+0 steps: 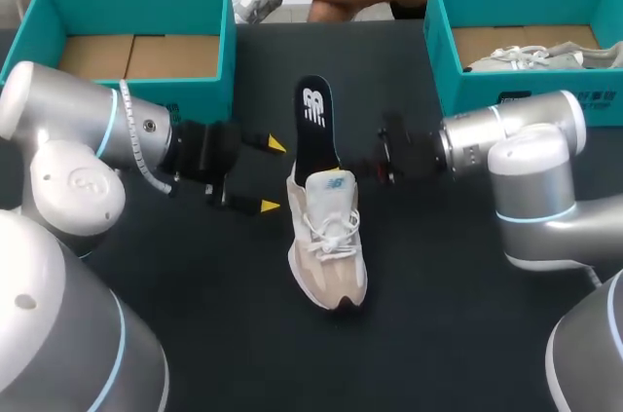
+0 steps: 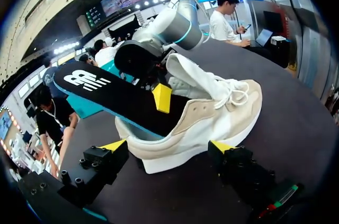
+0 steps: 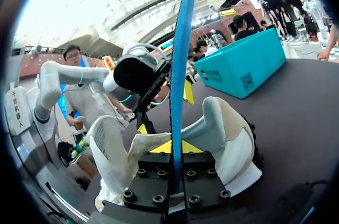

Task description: Take the shoe out of the shoebox, open the shoe tongue, remove and reinsert the insole, then place the shoe into the shoebox

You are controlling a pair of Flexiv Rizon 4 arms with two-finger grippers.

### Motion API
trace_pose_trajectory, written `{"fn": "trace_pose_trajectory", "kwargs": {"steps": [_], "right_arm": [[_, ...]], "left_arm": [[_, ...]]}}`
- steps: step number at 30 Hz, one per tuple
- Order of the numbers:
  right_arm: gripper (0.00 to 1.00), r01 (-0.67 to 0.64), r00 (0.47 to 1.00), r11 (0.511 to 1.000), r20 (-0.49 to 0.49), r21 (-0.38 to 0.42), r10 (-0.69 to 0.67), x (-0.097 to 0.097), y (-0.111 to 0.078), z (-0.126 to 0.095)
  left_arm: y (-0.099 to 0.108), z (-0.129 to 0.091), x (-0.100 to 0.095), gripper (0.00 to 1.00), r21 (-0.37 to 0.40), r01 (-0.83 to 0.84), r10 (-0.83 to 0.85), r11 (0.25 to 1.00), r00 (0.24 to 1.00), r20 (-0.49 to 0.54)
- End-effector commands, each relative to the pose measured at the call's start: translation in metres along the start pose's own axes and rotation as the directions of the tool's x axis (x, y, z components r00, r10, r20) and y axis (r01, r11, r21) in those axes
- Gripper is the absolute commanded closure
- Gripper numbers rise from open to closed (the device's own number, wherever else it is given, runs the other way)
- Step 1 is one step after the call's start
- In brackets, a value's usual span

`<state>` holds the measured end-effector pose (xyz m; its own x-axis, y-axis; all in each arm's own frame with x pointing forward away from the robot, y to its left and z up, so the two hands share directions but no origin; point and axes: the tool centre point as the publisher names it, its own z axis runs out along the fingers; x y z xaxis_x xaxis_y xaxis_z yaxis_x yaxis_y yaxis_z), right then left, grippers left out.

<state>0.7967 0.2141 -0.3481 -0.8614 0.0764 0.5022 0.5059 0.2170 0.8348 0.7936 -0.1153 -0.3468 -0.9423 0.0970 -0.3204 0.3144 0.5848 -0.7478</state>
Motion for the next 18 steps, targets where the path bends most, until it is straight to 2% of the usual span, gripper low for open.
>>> {"fn": "trace_pose_trajectory", "kwargs": {"steps": [1,6,11,12,13,18], "right_arm": [[0.83,0.015,1.0,1.0,0.005,0.004,-0.015,-0.002,0.009,0.002],[0.8,0.045,0.999,0.999,0.006,0.002,-0.045,-0.005,0.021,0.003],[0.85,0.066,0.998,0.998,0.001,0.003,-0.066,-0.01,0.032,0.006],[0.9,0.068,0.998,0.998,0.0,0.004,-0.068,-0.011,0.033,0.006],[1.0,0.068,0.998,0.998,-0.005,0.007,-0.068,-0.012,0.033,0.007],[1.0,0.037,0.999,0.999,-0.021,0.025,-0.037,-0.011,0.02,0.009]], "left_arm": [[-0.001,0.001,0.0,0.0,-0.005,0.0,0.0,1.0,1.0,0.0],[-0.001,0.001,0.0,0.0,-0.005,0.0,0.0,1.0,1.0,0.0],[-0.001,0.001,0.0,0.0,-0.005,0.0,0.0,1.0,1.0,0.0],[-0.001,0.001,0.0,0.0,-0.005,0.0,0.0,1.0,1.0,0.0],[-0.001,0.001,0.0,0.0,-0.005,0.0,0.0,1.0,1.0,0.0],[-0.001,0.001,0.0,0.0,-0.005,0.0,0.0,1.0,1.0,0.0]]}}
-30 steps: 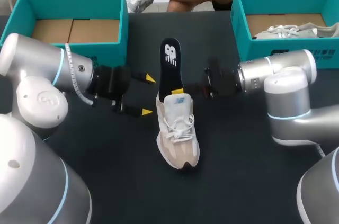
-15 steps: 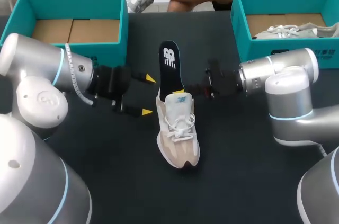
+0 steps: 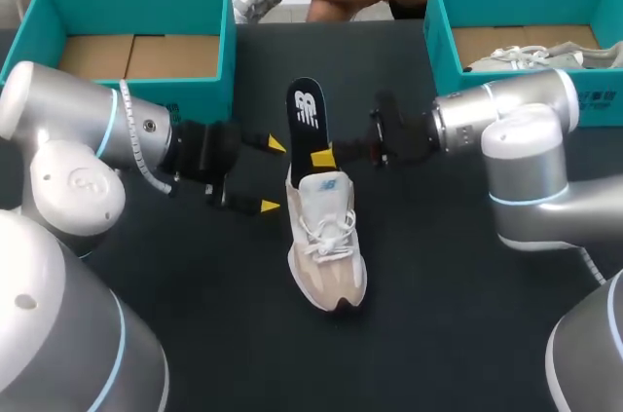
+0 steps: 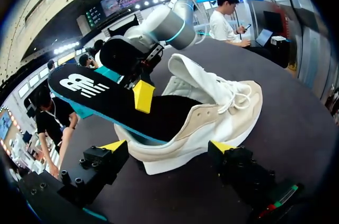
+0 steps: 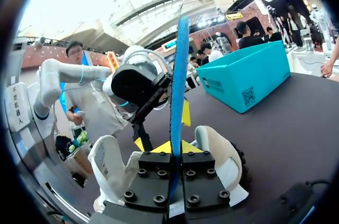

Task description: Take the shoe out of the shoebox, open the shoe tongue, remove and reinsert the insole, then place the shoe into the shoebox

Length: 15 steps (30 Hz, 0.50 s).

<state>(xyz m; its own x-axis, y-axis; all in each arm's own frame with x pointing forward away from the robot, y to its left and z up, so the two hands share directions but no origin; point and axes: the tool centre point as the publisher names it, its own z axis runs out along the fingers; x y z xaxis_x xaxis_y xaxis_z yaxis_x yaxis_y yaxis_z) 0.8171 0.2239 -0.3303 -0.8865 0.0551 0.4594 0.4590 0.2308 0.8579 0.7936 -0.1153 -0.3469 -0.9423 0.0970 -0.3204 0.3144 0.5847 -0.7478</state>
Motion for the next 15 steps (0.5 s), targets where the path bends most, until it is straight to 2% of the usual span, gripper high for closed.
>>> {"fn": "trace_pose_trajectory", "kwargs": {"steps": [1,9,14,15], "right_arm": [[1.0,-0.024,1.0,0.999,-0.01,0.025,0.024,-0.001,-0.011,0.005],[1.0,-0.095,0.995,0.994,-0.006,0.059,0.095,0.014,-0.041,0.005],[1.0,-0.092,0.996,0.995,-0.001,0.044,0.092,0.016,-0.04,0.004],[0.96,-0.086,0.996,0.995,0.0,0.042,0.086,0.016,-0.037,0.005]], "left_arm": [[-0.001,0.001,0.0,0.0,-0.005,0.0,0.0,1.0,1.0,0.0],[-0.001,0.001,0.0,0.0,-0.005,0.0,0.0,1.0,1.0,0.0],[-0.001,0.001,0.0,0.0,-0.005,0.0,0.0,1.0,1.0,0.0],[-0.001,0.001,0.0,0.0,-0.005,0.0,0.0,1.0,1.0,0.0]]}}
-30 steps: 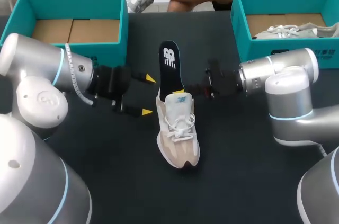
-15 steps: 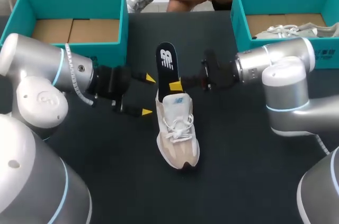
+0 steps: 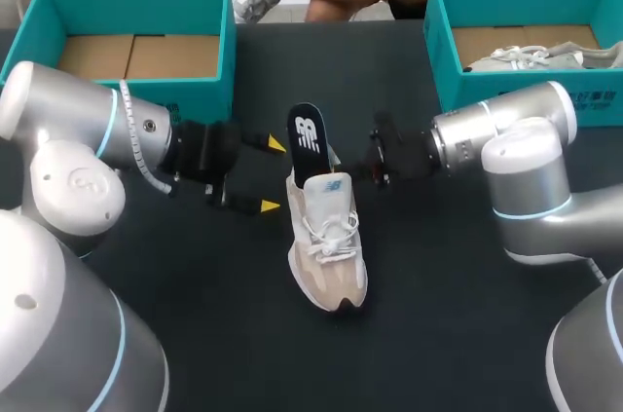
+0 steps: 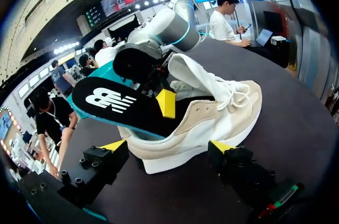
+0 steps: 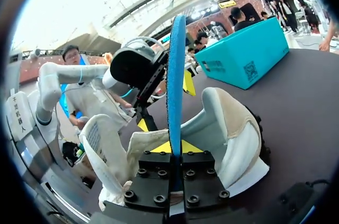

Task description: Take the shoe out of the shoebox, open the shoe tongue, remove and reinsert the insole, then place the shoe into the shoebox

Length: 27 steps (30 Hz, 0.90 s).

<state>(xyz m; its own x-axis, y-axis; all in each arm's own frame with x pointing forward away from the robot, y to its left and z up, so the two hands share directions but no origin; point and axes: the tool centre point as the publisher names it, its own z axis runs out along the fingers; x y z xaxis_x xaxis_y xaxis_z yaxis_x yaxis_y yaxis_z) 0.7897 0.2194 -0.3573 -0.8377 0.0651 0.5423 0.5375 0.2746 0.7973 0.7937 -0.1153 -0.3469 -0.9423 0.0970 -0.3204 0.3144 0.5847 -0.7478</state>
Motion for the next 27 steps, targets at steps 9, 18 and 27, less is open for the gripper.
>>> {"fn": "trace_pose_trajectory", "kwargs": {"steps": [9,18,27], "right_arm": [[0.8,0.083,0.996,0.996,0.021,-0.025,-0.082,-0.003,0.028,0.002],[1.0,0.091,0.996,0.996,0.011,-0.005,-0.091,-0.01,0.034,0.006],[1.0,0.011,1.0,1.0,0.008,0.028,-0.011,0.005,0.0,0.004]], "left_arm": [[-0.001,0.001,0.0,0.0,-0.005,0.0,0.0,1.0,1.0,0.0],[-0.001,0.001,0.0,0.0,-0.005,0.0,0.0,1.0,1.0,0.0],[-0.001,0.001,0.0,0.0,-0.005,0.0,0.0,1.0,1.0,0.0]]}}
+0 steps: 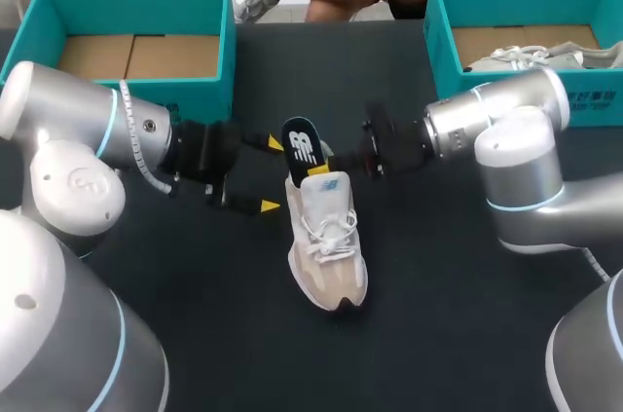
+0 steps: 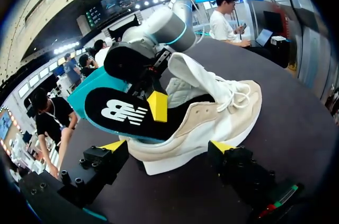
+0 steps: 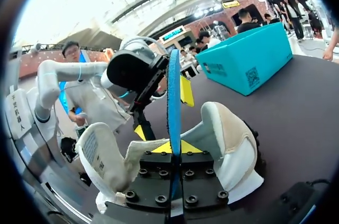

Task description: Take the shoe out of the shoebox, open the shoe tongue, remove and reinsert the insole, then place the shoe into the shoebox

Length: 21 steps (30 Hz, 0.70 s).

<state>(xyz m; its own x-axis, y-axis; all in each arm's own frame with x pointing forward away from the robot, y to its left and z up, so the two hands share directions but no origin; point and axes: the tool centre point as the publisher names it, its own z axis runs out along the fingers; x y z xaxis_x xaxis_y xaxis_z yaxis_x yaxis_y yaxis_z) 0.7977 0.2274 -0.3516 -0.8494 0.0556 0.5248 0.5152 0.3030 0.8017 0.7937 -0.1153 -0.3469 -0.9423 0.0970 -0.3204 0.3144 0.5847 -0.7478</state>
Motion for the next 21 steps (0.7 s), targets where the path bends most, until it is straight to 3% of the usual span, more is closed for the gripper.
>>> {"fn": "trace_pose_trajectory", "kwargs": {"steps": [1,7,9,12,21], "right_arm": [[1.0,-0.019,1.0,1.0,0.011,0.004,0.019,0.011,-0.013,-0.001],[0.99,-0.027,0.999,1.0,0.022,-0.001,0.027,0.012,-0.013,-0.002],[0.87,-0.016,1.0,1.0,0.027,-0.003,0.016,0.01,-0.008,-0.003],[0.79,0.011,0.999,1.0,0.032,-0.01,-0.01,0.008,0.002,-0.003],[0.83,0.054,0.998,0.998,0.026,-0.016,-0.053,-0.004,0.022,0.001]], "left_arm": [[-0.001,0.001,0.0,0.0,-0.005,0.0,0.0,1.0,1.0,0.0],[-0.001,0.001,0.0,0.0,-0.005,0.0,0.0,1.0,1.0,0.0],[-0.001,0.001,0.0,0.0,-0.005,0.0,0.0,1.0,1.0,0.0],[-0.001,0.001,0.0,0.0,-0.005,0.0,0.0,1.0,1.0,0.0],[-0.001,0.001,0.0,0.0,-0.005,0.0,0.0,1.0,1.0,0.0]]}}
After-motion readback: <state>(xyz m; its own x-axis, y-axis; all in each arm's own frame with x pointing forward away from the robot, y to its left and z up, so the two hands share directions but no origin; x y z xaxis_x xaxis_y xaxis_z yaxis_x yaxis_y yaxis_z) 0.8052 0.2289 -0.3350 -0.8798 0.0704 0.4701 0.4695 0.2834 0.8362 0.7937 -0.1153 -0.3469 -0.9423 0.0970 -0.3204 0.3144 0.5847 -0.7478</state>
